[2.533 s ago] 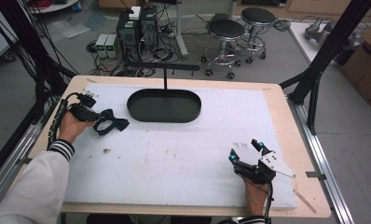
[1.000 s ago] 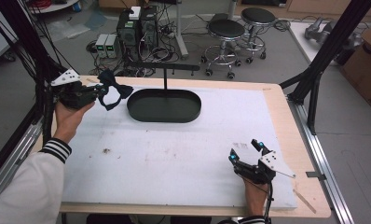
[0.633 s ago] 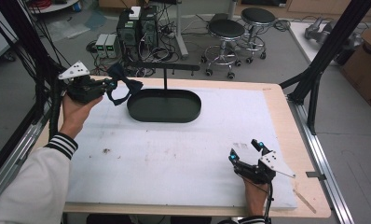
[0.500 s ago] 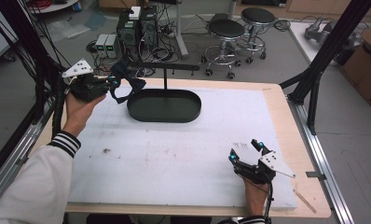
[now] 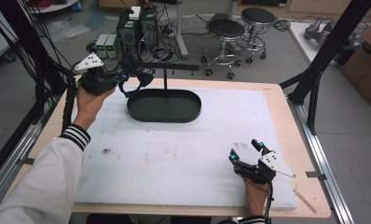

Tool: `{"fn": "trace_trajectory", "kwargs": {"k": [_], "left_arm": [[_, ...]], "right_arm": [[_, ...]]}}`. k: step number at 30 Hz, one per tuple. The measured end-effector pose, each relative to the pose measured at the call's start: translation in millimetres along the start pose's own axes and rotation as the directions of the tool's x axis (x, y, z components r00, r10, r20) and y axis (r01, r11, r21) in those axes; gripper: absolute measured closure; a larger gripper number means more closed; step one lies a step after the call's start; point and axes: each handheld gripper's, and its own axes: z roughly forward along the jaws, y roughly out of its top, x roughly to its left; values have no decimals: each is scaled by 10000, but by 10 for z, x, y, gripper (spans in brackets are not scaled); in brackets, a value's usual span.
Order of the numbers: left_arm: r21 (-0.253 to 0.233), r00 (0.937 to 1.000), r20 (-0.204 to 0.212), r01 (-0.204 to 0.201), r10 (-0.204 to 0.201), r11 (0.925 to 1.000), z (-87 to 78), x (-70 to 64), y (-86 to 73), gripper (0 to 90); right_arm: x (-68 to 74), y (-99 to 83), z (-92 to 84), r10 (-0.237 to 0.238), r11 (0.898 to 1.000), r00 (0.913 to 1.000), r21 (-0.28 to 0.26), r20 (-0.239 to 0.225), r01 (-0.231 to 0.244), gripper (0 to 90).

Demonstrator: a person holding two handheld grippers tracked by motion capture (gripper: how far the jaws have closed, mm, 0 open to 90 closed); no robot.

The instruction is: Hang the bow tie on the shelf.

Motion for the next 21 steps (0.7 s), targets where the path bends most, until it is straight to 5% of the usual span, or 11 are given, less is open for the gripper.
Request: {"fn": "trace_trajectory", "kwargs": {"k": [21], "left_arm": [[-287,9968,-741,265,-286,9992,274,191,4,885]], "right_arm": [[-2,0,2,-7,10000,10000,-19,24,7,94]]}}
